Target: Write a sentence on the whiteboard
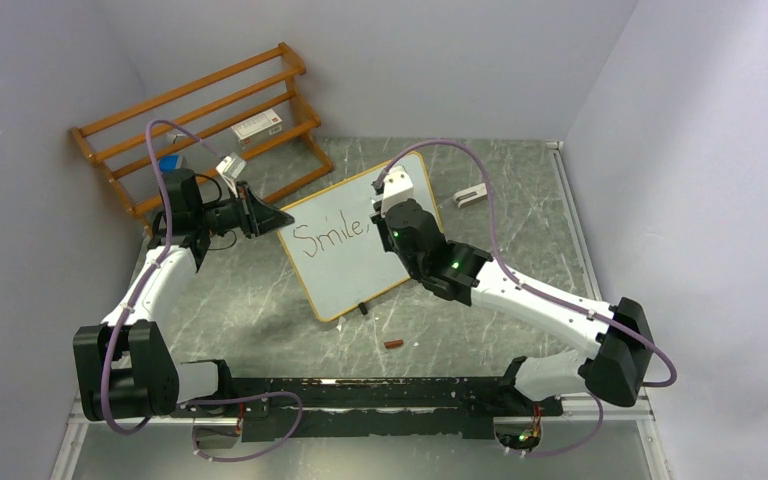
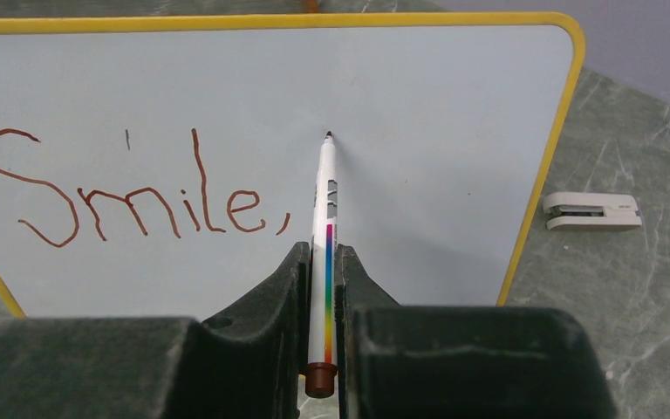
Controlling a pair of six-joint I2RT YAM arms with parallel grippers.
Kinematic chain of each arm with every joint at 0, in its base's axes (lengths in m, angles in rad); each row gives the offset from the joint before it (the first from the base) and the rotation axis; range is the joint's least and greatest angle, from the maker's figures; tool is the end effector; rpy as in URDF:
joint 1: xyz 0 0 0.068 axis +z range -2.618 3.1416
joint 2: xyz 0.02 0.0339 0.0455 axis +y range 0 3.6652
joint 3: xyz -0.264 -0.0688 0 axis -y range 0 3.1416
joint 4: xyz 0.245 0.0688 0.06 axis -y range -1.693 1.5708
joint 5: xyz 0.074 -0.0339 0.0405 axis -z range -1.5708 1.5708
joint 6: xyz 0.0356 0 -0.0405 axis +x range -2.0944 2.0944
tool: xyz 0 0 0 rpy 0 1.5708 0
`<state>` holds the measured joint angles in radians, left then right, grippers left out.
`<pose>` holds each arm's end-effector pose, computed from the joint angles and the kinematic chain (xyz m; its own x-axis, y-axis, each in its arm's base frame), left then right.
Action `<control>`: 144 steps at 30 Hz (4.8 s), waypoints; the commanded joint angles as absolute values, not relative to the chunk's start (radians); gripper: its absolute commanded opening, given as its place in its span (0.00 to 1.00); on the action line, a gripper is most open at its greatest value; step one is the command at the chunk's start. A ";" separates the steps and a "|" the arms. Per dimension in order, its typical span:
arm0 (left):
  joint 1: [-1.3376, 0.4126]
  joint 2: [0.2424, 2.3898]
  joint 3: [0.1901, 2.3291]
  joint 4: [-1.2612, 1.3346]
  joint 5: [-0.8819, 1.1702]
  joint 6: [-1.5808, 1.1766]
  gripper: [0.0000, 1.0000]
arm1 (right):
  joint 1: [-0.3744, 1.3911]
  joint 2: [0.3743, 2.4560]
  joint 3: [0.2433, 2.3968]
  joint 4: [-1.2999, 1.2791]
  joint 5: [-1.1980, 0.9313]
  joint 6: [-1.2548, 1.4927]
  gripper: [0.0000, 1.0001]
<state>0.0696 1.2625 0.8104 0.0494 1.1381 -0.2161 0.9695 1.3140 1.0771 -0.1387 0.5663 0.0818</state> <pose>0.2699 -0.0136 0.2771 -0.5543 -0.1288 -0.8223 0.7015 0.4595 -0.5448 0.1866 0.2382 0.3315 -0.2406 -0.2288 -0.9433 -0.3952 0.9107 -0.1201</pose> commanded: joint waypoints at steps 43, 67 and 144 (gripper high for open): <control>0.085 1.290 0.811 0.008 1.043 -0.121 0.05 | 0.954 1.275 1.020 -0.300 0.512 0.179 0.00; 0.083 1.293 0.813 0.002 1.037 -0.115 0.05 | 0.954 1.256 1.010 -0.256 0.568 0.158 0.00; 0.082 1.296 0.816 0.002 1.030 -0.109 0.05 | 0.923 1.228 0.976 -0.205 0.553 0.175 0.00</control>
<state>0.0700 1.2659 0.8112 0.0475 1.1370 -0.2127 0.9302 1.2606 0.9913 -0.1905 0.5423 0.1581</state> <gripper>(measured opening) 0.101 0.138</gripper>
